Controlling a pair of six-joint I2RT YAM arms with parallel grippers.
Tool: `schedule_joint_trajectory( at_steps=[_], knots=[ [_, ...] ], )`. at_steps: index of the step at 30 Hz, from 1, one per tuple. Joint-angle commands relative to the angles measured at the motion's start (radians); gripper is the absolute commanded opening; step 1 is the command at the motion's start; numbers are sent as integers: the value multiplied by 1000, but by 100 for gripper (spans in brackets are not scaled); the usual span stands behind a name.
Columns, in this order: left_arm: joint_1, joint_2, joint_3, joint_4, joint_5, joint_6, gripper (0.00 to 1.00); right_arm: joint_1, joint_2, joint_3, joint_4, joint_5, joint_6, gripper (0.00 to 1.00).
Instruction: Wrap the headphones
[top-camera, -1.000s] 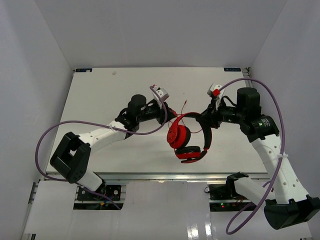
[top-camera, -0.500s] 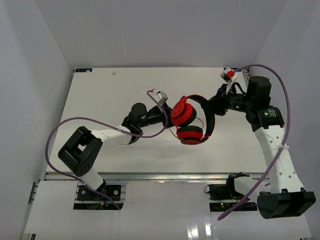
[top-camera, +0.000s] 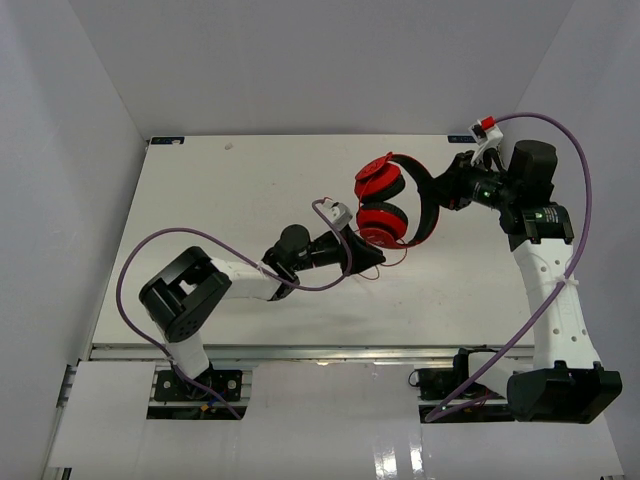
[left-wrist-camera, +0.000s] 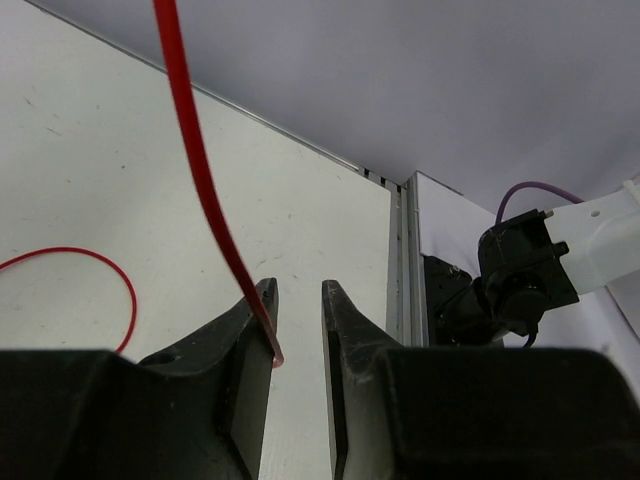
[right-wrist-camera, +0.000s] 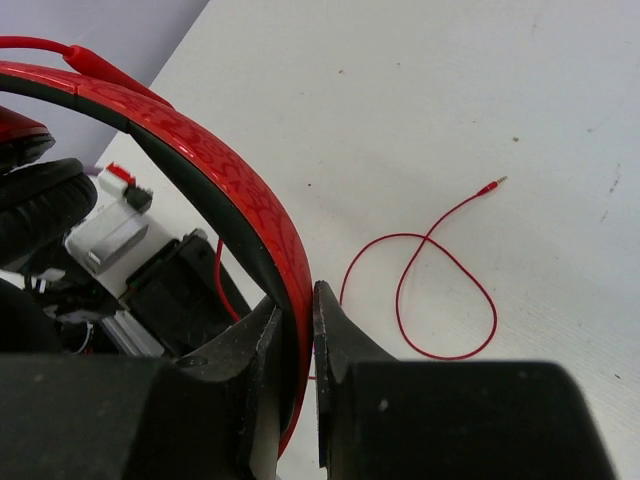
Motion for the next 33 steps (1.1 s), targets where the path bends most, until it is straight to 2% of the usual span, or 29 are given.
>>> schedule_joint_trajectory(
  at_steps=[1,8,21,23,33],
  knots=[
    [-56,35,-9,96,-46,-13,35,-22,5,59,95,69,121,8],
    [-97,95,-17,138,-80,-23,36,-46,6,57,105,162,172,8],
    [-119,242,102,162,-137,-18,29,-48,-28,17,137,159,206,8],
    [-121,250,112,166,-155,-11,36,-48,-29,15,139,159,208,8],
    [-126,286,163,120,-305,89,49,-48,-42,-5,157,134,223,8]
  ],
)
